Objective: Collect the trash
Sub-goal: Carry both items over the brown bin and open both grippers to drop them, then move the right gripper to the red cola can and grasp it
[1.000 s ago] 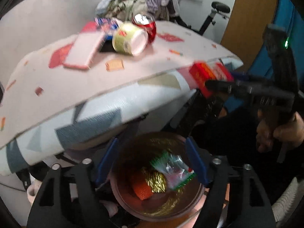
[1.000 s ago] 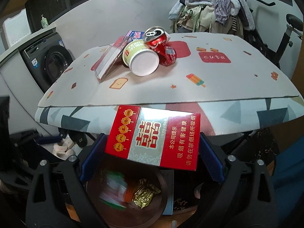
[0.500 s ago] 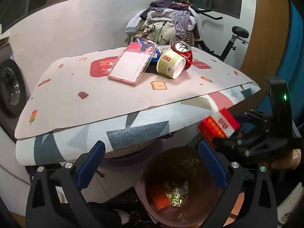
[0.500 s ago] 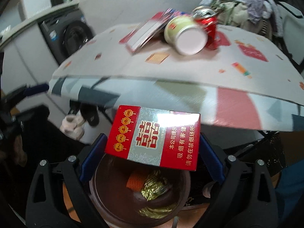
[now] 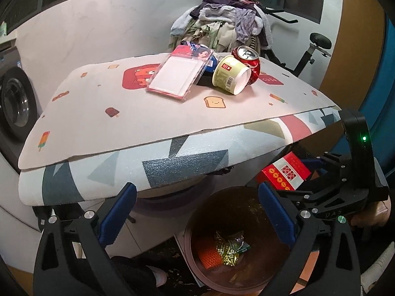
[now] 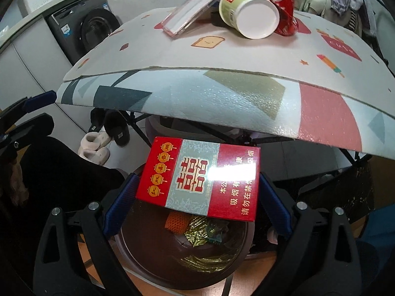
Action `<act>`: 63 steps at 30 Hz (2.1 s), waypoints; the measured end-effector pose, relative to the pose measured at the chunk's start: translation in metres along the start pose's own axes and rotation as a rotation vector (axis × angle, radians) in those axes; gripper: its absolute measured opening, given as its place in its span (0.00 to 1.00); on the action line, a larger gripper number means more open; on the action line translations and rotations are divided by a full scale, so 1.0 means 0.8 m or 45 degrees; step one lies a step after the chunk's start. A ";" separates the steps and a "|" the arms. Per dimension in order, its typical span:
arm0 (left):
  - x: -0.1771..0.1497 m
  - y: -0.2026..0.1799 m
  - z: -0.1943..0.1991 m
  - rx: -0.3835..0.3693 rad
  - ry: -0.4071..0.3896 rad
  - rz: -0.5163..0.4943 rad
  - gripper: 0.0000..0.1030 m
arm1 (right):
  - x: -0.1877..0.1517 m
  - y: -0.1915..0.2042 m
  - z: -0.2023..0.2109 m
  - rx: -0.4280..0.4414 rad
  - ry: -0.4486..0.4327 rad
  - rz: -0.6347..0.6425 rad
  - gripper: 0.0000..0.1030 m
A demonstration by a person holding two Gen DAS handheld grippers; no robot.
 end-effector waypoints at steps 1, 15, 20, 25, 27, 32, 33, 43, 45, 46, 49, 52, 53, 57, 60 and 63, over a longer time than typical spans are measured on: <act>0.000 0.000 0.000 0.000 0.000 0.003 0.94 | 0.000 -0.001 0.000 0.001 0.002 -0.004 0.90; 0.000 0.000 0.000 0.009 0.007 0.008 0.94 | -0.006 0.006 -0.007 -0.016 0.035 0.043 0.94; -0.001 0.004 0.000 0.016 0.005 0.020 0.94 | -0.006 0.004 -0.007 -0.026 0.035 0.041 0.94; -0.001 0.005 0.001 0.019 0.002 0.023 0.94 | -0.005 0.003 -0.005 -0.029 0.025 0.041 0.94; -0.001 0.005 0.001 0.021 0.000 0.023 0.94 | -0.004 0.003 -0.004 -0.030 0.018 0.040 0.94; 0.003 0.008 0.005 0.044 -0.010 0.024 0.94 | 0.005 -0.001 0.006 -0.034 -0.018 0.012 0.94; 0.005 0.008 0.007 0.046 -0.016 0.024 0.94 | 0.008 -0.002 0.010 -0.035 -0.031 0.002 0.94; 0.030 0.033 0.004 0.002 -0.052 0.144 0.94 | 0.098 -0.029 0.071 -0.157 -0.284 0.077 0.94; 0.040 0.040 0.003 0.005 -0.068 0.144 0.94 | 0.121 -0.037 0.080 -0.164 -0.330 0.060 0.93; 0.045 0.043 0.002 0.008 -0.076 0.143 0.94 | 0.137 -0.044 0.085 -0.167 -0.359 0.042 0.92; 0.059 0.052 -0.003 0.013 -0.093 0.138 0.94 | 0.179 -0.063 0.090 -0.166 -0.417 -0.032 0.86; 0.071 0.059 -0.010 0.008 -0.102 0.142 0.94 | 0.215 -0.077 0.091 -0.139 -0.466 -0.108 0.86; 0.074 0.061 -0.012 0.006 -0.104 0.142 0.94 | 0.225 -0.080 0.090 -0.127 -0.474 -0.128 0.86; 0.086 0.068 -0.025 0.002 -0.107 0.136 0.94 | 0.271 -0.084 0.068 -0.105 -0.484 -0.167 0.81; 0.091 0.073 -0.036 -0.002 -0.101 0.150 0.94 | 0.294 -0.086 0.049 -0.125 -0.474 -0.150 0.79; 0.090 0.076 -0.046 -0.021 -0.088 0.172 0.94 | 0.310 -0.092 0.026 -0.137 -0.457 -0.160 0.78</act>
Point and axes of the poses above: each gripper's, at about its wrist camera, not at the fingertips, and z roughly against the way its jaws point, y to its left, x to its top, the point moved 9 cm from there along -z, roughly the way its jaws point, and after that the axes turned 11 degrees about -z, right-handed, at the moved point
